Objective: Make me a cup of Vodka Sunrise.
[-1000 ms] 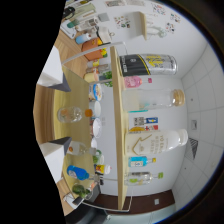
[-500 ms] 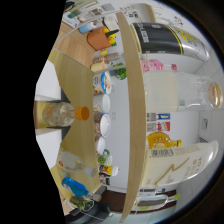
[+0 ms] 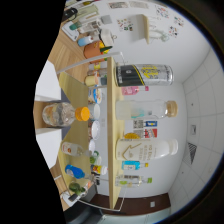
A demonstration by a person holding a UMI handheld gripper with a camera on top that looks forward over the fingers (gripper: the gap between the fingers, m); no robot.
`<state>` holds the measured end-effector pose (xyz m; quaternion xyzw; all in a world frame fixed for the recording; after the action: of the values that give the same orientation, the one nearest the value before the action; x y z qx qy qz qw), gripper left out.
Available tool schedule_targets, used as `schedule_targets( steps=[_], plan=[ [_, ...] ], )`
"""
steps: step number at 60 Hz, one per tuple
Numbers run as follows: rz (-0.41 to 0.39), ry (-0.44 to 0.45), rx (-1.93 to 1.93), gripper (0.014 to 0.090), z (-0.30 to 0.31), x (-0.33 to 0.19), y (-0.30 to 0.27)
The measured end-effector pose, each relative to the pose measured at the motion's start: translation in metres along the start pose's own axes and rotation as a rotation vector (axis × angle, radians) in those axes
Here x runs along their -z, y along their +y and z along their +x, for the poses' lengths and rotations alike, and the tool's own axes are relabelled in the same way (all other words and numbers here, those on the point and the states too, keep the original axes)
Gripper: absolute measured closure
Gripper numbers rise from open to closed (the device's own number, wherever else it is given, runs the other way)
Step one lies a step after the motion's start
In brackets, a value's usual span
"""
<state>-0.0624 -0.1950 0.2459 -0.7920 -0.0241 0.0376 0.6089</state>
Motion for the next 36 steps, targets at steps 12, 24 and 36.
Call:
schedule_targets(
  steps=[12,24,36],
  plan=[
    [-0.072,0.004,-0.029,0.0693,0.001,0.042,0.06],
    [-0.163,0.044,-0.076,0.0693,0.001,0.03,0.121],
    [-0.224,0.065,-0.109,0.0693,-0.004,-0.012,0.162]
  ],
)
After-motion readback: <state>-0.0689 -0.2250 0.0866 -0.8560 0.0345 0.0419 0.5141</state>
